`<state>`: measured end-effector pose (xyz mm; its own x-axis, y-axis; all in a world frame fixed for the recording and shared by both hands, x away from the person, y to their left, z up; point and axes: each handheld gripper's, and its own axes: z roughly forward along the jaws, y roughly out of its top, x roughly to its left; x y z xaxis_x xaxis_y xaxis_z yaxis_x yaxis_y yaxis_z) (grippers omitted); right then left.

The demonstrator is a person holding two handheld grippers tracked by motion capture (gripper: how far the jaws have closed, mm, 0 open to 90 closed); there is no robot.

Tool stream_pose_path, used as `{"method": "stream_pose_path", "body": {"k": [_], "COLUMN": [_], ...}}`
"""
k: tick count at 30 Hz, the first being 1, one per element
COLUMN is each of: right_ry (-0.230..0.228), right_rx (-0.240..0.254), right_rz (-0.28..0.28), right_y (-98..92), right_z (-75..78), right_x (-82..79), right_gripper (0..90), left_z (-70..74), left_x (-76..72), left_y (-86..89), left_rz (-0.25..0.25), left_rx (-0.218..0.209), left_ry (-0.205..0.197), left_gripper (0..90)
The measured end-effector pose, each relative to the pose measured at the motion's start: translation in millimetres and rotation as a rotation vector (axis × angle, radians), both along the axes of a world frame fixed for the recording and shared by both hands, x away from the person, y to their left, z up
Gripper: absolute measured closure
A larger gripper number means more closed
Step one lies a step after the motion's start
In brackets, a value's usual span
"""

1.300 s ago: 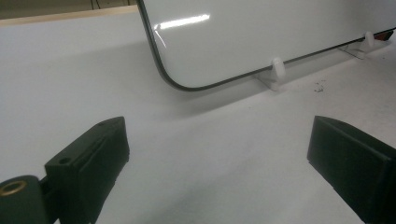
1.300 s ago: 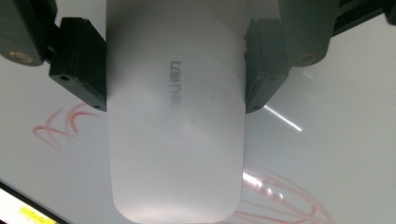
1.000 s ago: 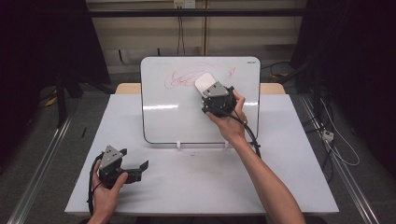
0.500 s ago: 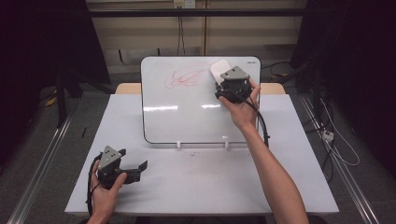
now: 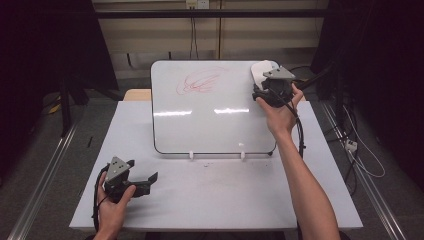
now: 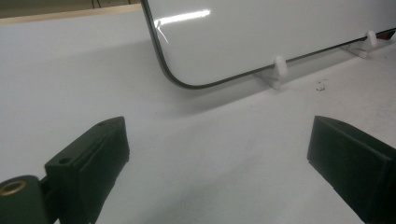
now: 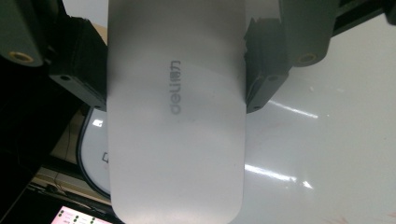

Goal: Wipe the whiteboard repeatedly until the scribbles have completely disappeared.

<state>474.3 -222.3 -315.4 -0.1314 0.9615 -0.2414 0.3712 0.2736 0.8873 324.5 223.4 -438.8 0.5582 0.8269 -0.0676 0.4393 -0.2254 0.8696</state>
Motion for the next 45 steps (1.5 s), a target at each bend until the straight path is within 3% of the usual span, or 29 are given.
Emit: {"method": "stream_pose_path", "body": {"k": [4, 8, 15, 20, 24, 33, 38, 45], "right_ry": [0.019, 0.054, 0.073, 0.035, 0.041, 0.021, 0.007, -0.017], "right_rx": [0.000, -0.034, -0.103, -0.119, -0.110, -0.089, -0.035, -0.031], "right_rz": [-0.007, 0.037, 0.132, 0.161, 0.175, 0.131, 0.078, 0.043], "right_y": [3.0, 14.0, 45.4, 66.9, 64.1, 47.6, 34.9, 46.0], "right_z": [-0.5, -7.5, -23.6, -35.4, -34.3, -12.0, -0.2, -0.4], "right_x": [-0.4, -3.7, -15.2, -23.1, -21.6, -3.7, 5.7, 7.1], "right_gripper": [31.2, 31.2, 31.2, 31.2, 31.2, 31.2, 31.2, 31.2], "left_z": [0.5, 0.2, 0.0, 0.2, -0.1, 0.4, 0.7, 0.7], "left_x": [-0.2, 0.5, 1.3, 0.9, 1.4, 0.7, 0.7, 0.4], "left_y": [-0.8, -1.6, -3.4, -2.9, -2.1, -0.3, -0.3, -1.7], "left_rz": [-0.002, -0.003, -0.012, -0.009, -0.006, -0.003, -0.004, -0.002], "left_rx": [0.004, 0.002, 0.008, 0.005, 0.003, 0.001, 0.005, -0.001], "left_ry": [-0.002, 0.000, -0.001, -0.003, -0.001, 0.000, -0.003, -0.004], "left_gripper": [5.4, 5.4, 5.4, 5.4, 5.4, 5.4, 5.4, 5.4]}}
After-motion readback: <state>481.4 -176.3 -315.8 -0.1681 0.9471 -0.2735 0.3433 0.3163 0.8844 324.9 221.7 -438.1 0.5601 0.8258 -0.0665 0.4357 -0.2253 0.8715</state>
